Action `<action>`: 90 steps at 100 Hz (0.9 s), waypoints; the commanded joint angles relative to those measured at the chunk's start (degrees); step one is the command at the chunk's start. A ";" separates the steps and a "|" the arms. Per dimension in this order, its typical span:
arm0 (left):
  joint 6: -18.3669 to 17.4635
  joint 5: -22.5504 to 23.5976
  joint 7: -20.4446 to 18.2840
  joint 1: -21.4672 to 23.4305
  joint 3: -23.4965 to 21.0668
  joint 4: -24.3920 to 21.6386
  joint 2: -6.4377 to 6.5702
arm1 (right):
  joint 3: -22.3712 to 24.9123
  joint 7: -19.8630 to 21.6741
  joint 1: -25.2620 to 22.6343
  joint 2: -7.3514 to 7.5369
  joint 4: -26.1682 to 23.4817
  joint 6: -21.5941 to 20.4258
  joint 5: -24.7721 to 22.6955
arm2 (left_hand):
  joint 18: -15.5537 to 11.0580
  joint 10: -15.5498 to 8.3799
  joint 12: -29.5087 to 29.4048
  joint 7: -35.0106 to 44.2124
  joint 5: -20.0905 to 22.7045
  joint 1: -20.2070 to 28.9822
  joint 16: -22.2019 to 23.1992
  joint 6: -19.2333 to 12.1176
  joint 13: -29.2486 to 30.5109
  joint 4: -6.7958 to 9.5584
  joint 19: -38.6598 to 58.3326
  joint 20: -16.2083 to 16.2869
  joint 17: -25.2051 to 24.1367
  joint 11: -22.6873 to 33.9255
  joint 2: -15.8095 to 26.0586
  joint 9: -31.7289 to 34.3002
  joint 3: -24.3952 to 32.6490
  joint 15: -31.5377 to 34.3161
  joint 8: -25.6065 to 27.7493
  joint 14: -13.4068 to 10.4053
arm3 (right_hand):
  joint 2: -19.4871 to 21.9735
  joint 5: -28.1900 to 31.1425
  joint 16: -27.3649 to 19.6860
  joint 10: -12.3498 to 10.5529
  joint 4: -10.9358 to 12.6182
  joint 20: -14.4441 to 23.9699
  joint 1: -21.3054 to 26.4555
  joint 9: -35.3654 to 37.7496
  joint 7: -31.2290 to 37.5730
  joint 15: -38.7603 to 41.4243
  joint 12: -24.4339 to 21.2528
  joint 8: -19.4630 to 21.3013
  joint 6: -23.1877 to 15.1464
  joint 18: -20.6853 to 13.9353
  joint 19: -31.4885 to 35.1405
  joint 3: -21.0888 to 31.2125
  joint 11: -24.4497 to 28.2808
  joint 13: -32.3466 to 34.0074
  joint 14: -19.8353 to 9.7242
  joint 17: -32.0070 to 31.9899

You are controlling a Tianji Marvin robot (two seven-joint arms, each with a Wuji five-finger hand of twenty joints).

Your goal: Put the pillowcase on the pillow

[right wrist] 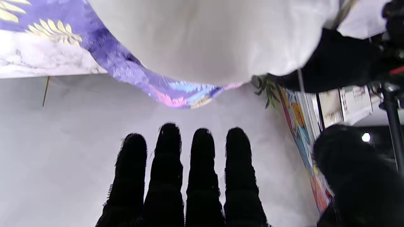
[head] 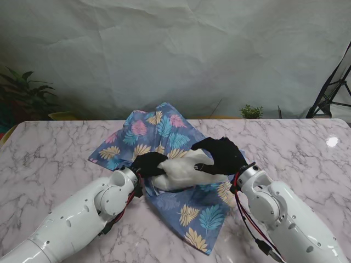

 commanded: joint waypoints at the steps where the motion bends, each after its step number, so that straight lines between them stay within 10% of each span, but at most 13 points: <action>1: 0.70 -1.53 -1.22 0.84 -0.23 1.15 -0.64 | -0.05 -2.25 -2.15 -0.13 -0.33 -2.04 2.18 | -8.91 -1.38 0.91 11.01 2.79 7.72 1.31 -5.30 3.59 1.09 4.22 2.38 3.51 0.67 2.53 3.00 10.56 3.99 4.27 -1.95 | 2.69 4.84 1.13 -1.07 1.59 2.35 -1.98 6.70 2.90 3.72 0.25 1.38 -1.21 -4.72 4.85 0.58 1.19 6.08 -2.92 4.79; 18: 3.19 -8.06 -2.10 2.13 -2.34 0.46 -1.75 | 0.83 1.10 -6.46 -0.65 -3.63 -5.40 11.19 | -8.28 -0.08 1.04 14.10 1.27 7.73 1.79 -4.50 5.60 1.06 4.23 2.48 5.55 1.49 2.41 3.35 12.15 4.18 6.34 -2.45 | 9.31 20.89 3.11 -0.98 1.84 3.28 -0.99 24.80 5.78 4.19 -0.54 3.60 -3.91 -1.52 9.98 -2.50 -0.62 22.77 -0.97 17.78; 42: 6.54 -14.11 -3.71 3.41 -4.35 -1.16 -2.45 | -1.86 6.58 -6.68 -0.37 -2.96 -5.07 18.03 | -7.78 1.37 0.65 15.84 0.36 7.73 2.25 -3.25 9.06 1.12 4.80 2.39 8.55 2.95 2.13 4.62 13.37 4.95 8.24 -3.73 | 14.77 24.56 3.68 1.79 2.08 1.30 -1.92 28.14 2.77 0.19 -1.65 1.90 -1.04 1.74 10.03 -7.72 -2.84 27.58 1.36 22.16; 71: 10.05 -21.05 -4.04 4.54 -6.05 -2.74 -3.62 | -8.57 11.24 -0.65 -0.17 5.34 -4.67 23.93 | -6.90 2.58 0.34 15.74 0.38 7.73 2.47 -2.18 10.51 1.01 5.45 2.17 9.86 3.78 1.76 4.96 14.22 5.43 8.53 -3.64 | 22.29 21.31 0.54 2.98 3.52 -0.99 -2.02 23.42 -2.41 -5.86 -3.08 -0.52 1.37 -1.12 4.78 -19.36 -7.66 21.65 1.33 15.92; 90: 10.42 -22.58 -5.13 4.80 -6.56 -3.36 -3.53 | -14.02 10.71 5.50 -0.89 12.34 -5.41 25.18 | -6.77 2.75 0.49 15.78 0.27 7.73 2.74 -2.03 10.47 0.90 5.89 2.16 9.67 4.06 1.69 4.81 14.49 5.76 9.01 -3.58 | 31.31 10.44 -7.31 2.35 5.62 -3.36 -0.24 9.09 -7.34 -12.58 -4.47 -2.14 3.53 -7.41 -6.74 -35.05 -12.78 4.70 -2.16 0.85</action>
